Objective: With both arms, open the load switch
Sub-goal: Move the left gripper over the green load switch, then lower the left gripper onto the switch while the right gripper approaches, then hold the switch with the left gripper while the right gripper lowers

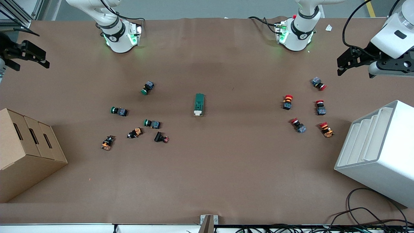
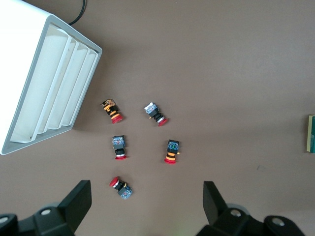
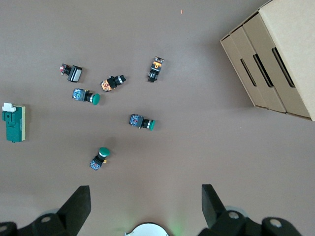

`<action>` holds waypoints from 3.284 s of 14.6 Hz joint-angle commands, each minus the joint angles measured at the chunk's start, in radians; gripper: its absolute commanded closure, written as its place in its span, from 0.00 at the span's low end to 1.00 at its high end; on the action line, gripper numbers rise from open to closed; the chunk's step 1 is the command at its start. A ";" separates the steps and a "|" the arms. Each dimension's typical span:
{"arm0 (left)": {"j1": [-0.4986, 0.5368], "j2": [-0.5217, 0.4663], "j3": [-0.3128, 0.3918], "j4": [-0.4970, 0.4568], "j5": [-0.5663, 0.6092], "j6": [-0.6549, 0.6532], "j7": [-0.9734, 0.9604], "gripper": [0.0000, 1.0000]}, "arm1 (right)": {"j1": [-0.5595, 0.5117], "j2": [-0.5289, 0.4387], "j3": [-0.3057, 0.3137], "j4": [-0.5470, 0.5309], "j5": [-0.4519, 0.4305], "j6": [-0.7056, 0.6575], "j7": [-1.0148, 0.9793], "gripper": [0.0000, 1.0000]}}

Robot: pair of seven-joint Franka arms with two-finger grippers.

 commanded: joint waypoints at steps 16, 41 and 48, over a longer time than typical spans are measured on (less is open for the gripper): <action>-0.201 0.188 -0.008 0.030 -0.043 0.309 -0.225 0.00 | -0.051 0.193 -0.001 0.019 -0.018 0.118 -0.008 0.00; -0.971 0.592 -0.017 -0.108 0.829 0.723 -1.802 0.01 | 0.417 0.780 0.013 0.392 0.120 0.182 1.676 0.00; -1.071 0.738 -0.016 -0.151 1.188 0.699 -2.087 0.00 | 0.520 0.943 0.027 0.427 0.135 0.307 1.929 0.00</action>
